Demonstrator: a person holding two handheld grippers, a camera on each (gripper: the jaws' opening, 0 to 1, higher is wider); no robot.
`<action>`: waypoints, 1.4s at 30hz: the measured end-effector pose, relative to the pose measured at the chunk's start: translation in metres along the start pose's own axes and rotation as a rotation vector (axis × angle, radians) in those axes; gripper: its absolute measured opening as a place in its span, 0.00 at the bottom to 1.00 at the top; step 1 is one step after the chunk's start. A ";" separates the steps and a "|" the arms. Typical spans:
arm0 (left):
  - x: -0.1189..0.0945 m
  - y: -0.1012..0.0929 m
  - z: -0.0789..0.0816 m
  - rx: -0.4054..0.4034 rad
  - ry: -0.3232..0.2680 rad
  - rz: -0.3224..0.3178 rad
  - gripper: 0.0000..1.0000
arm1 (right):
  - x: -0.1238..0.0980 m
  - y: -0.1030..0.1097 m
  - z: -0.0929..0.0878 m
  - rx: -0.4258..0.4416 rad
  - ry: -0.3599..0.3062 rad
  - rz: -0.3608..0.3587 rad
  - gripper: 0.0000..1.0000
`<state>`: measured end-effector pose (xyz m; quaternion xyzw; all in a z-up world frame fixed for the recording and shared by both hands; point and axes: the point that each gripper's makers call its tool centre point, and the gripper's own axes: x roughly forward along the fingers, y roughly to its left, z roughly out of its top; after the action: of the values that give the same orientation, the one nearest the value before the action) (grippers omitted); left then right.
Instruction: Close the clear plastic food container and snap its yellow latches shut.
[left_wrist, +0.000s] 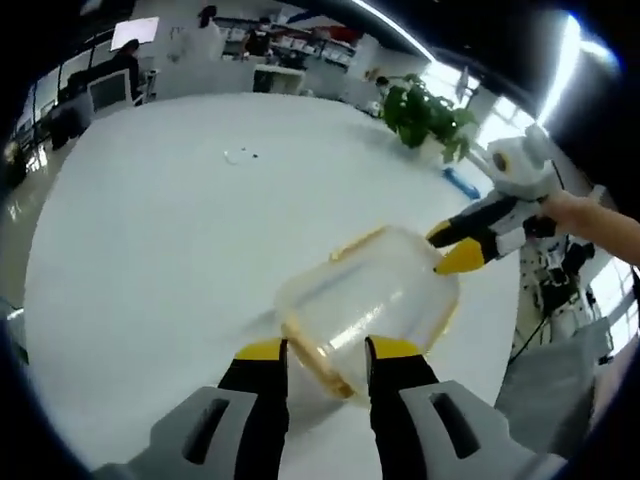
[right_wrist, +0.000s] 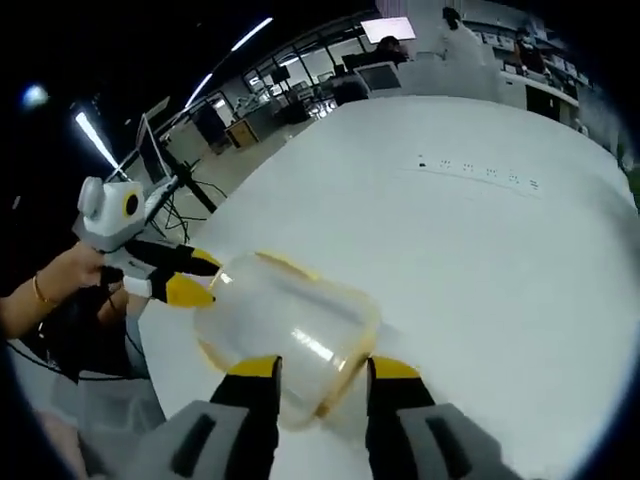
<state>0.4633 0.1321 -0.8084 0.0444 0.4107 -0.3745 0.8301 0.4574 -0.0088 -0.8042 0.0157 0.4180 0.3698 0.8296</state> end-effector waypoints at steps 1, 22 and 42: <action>-0.001 -0.002 0.001 -0.016 0.003 -0.007 0.33 | -0.002 0.004 0.006 -0.040 -0.024 0.016 0.37; 0.022 -0.048 0.018 0.309 -0.072 -0.004 0.41 | 0.043 0.044 0.038 -0.247 -0.011 0.115 0.27; 0.036 -0.080 -0.003 0.655 -0.006 -0.038 0.55 | 0.068 0.040 0.045 -0.595 0.257 0.216 0.34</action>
<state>0.4224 0.0554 -0.8178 0.3003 0.2667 -0.5023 0.7658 0.4909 0.0758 -0.8080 -0.2295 0.3889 0.5604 0.6943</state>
